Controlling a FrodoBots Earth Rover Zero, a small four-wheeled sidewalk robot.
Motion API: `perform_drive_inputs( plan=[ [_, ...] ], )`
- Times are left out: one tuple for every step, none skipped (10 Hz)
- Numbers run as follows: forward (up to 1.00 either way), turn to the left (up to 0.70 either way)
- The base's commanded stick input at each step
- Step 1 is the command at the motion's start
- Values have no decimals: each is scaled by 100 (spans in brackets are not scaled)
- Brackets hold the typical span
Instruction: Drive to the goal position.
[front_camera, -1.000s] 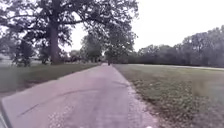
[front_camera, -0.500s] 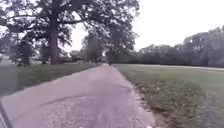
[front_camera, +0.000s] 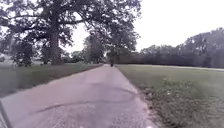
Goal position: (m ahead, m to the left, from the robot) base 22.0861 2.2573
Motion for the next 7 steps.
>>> perform_drive_inputs(
  plan=[
    [70,0],
    [70,0],
    [70,0],
    [70,0],
    [70,0],
    [70,0],
    [70,0]
  ],
)
